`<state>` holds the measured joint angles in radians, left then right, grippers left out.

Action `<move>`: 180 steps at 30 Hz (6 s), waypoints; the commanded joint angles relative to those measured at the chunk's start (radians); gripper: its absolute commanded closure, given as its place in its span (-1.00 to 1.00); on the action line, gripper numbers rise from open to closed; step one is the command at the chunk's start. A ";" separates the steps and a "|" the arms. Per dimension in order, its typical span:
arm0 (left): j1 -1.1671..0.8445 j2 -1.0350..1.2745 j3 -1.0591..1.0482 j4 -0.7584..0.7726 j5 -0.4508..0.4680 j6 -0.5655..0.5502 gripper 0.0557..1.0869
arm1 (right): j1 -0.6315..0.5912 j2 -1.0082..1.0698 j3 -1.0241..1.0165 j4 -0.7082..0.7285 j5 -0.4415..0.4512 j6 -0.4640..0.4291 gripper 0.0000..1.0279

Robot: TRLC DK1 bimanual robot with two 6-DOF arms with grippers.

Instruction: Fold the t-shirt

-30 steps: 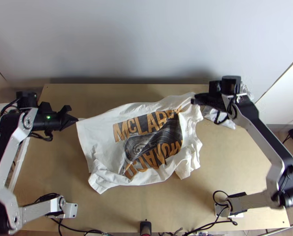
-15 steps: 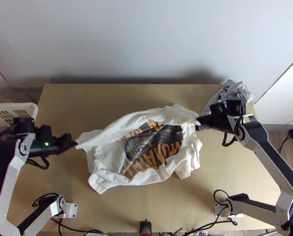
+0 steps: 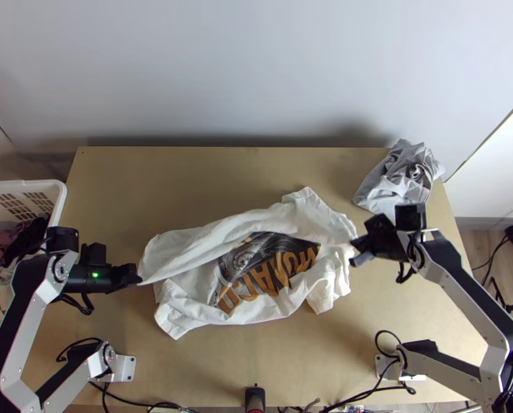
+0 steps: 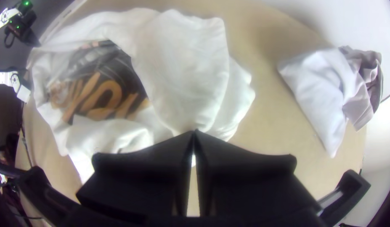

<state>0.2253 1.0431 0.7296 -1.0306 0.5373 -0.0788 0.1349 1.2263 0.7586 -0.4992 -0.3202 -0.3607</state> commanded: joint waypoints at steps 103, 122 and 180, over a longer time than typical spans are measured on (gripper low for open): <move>-0.345 -0.103 0.172 0.118 -0.089 -0.283 0.92 | 0.336 -0.123 0.189 -0.205 0.113 0.256 0.91; -0.526 -0.279 -0.029 -0.006 -0.048 -0.182 -0.48 | 0.290 -0.099 0.173 -0.177 0.113 0.241 0.90; -0.268 0.196 0.292 0.049 0.110 -0.263 0.93 | 0.236 0.055 0.331 -0.088 0.113 0.267 0.91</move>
<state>-0.1730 1.0794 0.8871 -0.9340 0.5560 -0.3153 0.4026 1.1980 1.0325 -0.6270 -0.2066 -0.1047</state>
